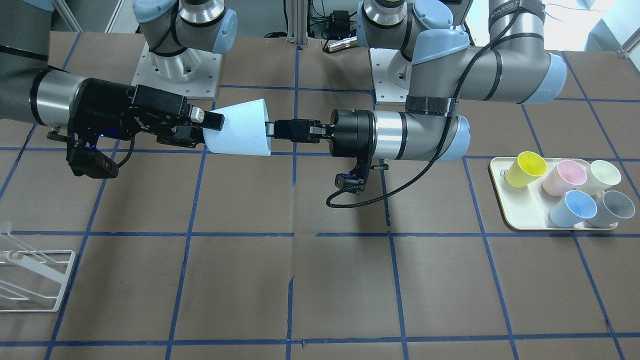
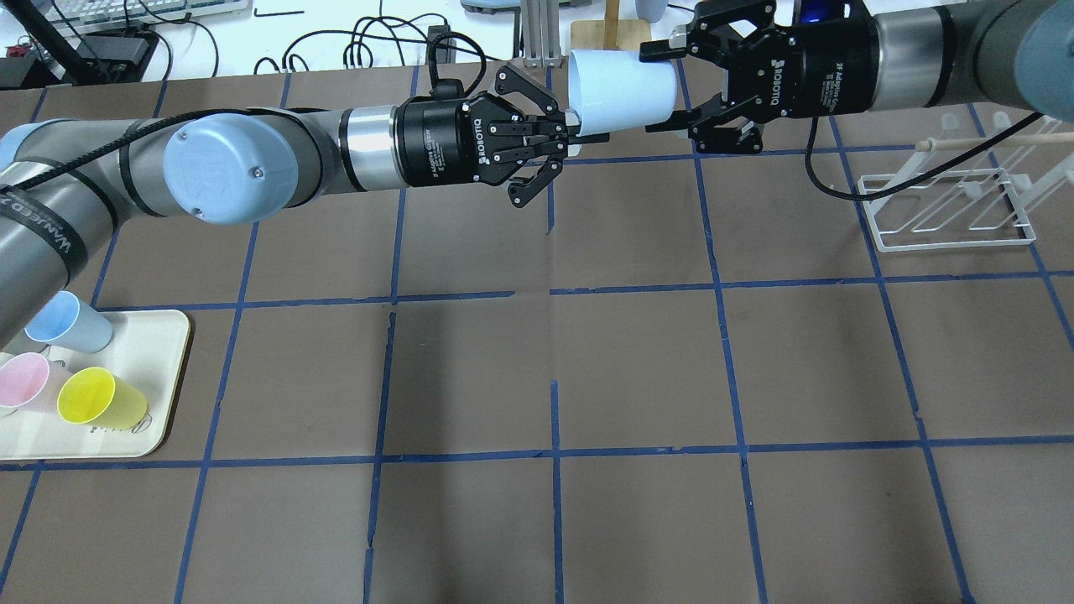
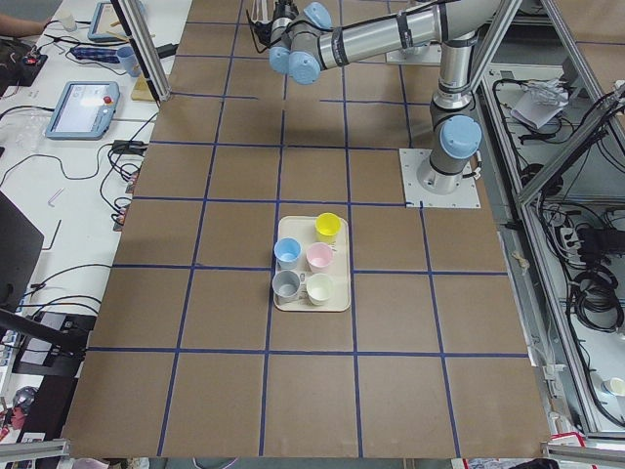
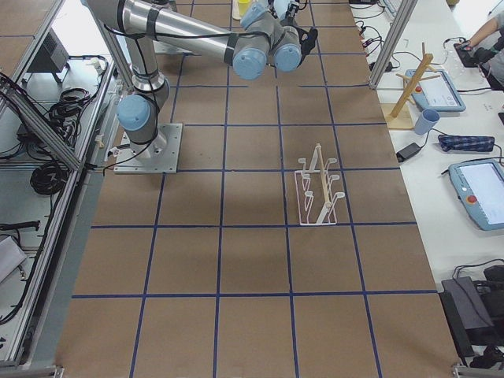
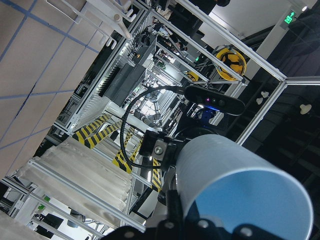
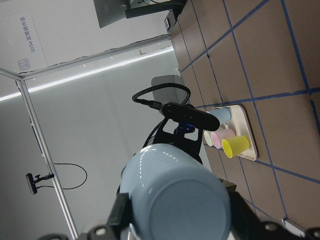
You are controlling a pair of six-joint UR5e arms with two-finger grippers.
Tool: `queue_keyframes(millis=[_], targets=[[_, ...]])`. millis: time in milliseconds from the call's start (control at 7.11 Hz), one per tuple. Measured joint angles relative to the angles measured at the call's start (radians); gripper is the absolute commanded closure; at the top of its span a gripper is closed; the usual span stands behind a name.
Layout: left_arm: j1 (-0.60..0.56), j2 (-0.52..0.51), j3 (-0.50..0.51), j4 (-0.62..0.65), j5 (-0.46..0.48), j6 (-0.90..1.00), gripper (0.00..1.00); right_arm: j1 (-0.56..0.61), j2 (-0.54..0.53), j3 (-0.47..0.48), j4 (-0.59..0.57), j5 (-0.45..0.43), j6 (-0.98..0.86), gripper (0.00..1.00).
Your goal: Transfer IKEA cup to right arm and place on rack
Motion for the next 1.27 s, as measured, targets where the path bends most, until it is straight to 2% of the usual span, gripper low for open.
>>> queue_keyframes(millis=[141, 281, 422, 563, 985, 1267], targets=[[0.0, 0.0, 0.0, 0.0, 0.0, 0.0, 1.0, -0.002, -0.001, -0.001, 0.0, 0.0, 0.0, 0.53], [0.0, -0.001, 0.0, 0.0, -0.001, 0.0, 0.46, -0.006, -0.001, -0.002, 0.0, -0.001, 0.0, 0.53], [0.0, -0.004, -0.001, 0.0, -0.001, 0.0, 0.18, -0.008, -0.002, -0.003, 0.0, 0.0, 0.0, 0.53], [0.0, -0.007, -0.001, -0.001, -0.004, -0.003, 0.0, -0.01, -0.003, -0.004, 0.0, -0.001, 0.0, 0.53], [0.003, 0.001, -0.001, -0.009, -0.004, -0.02, 0.0, -0.012, -0.006, -0.006, 0.0, -0.003, 0.001, 0.68], [0.027, 0.013, 0.0, -0.012, 0.034, -0.06, 0.0, -0.015, -0.006, -0.01, -0.001, -0.006, 0.001, 0.7]])
